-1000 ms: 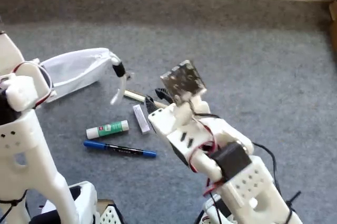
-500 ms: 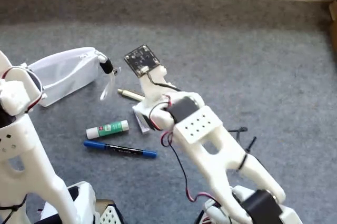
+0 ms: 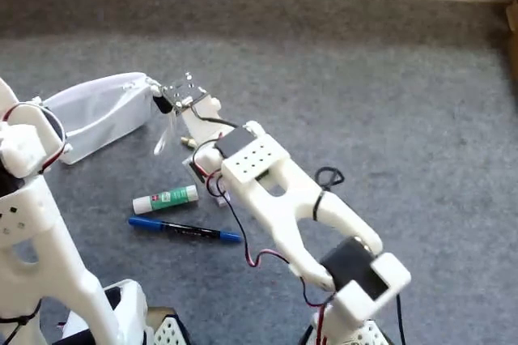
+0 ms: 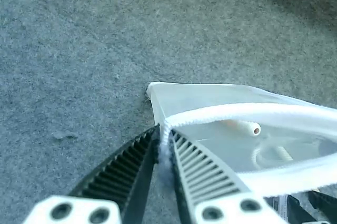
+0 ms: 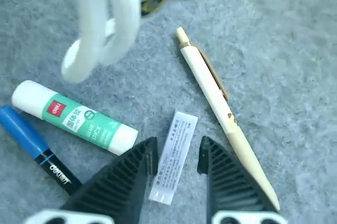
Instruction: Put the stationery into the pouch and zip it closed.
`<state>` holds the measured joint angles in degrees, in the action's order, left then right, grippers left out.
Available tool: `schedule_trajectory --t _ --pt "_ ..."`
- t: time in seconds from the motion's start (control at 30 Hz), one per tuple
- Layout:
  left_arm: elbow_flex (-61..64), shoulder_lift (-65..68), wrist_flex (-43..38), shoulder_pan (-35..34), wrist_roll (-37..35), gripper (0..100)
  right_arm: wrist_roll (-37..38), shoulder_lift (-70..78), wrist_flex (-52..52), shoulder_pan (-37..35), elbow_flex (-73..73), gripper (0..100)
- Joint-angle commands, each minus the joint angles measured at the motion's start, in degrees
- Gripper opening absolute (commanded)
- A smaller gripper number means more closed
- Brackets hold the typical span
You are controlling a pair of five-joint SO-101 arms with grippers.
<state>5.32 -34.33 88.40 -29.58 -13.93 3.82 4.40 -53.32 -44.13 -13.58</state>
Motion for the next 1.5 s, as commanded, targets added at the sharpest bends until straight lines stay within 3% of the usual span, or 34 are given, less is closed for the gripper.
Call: schedule_trajectory --t 0.0,0.67,0.8,0.97,1.17,1.47 --pt "-0.1 -0.9 -1.0 -0.5 -0.4 1 0.2 4.0 0.0 -0.7 7.2 13.1" --pt "-0.1 -0.9 -1.0 -0.5 -0.4 1 0.2 20.0 -0.3 1.5 14.5 13.1" --pt "-0.1 -0.9 -1.0 -0.5 -0.4 1 0.3 19.9 -0.4 1.5 14.2 11.4" --pt "-0.1 -0.9 -1.0 -0.5 -0.4 1 0.5 19.6 -0.5 1.6 14.3 0.2" --pt "-0.1 -0.9 -1.0 -0.5 -0.4 1 0.5 18.9 -8.2 2.2 14.5 0.5" --pt "-0.1 -0.9 -1.0 2.3 -2.6 1 0.6 5.6 -13.6 6.6 13.3 0.5"
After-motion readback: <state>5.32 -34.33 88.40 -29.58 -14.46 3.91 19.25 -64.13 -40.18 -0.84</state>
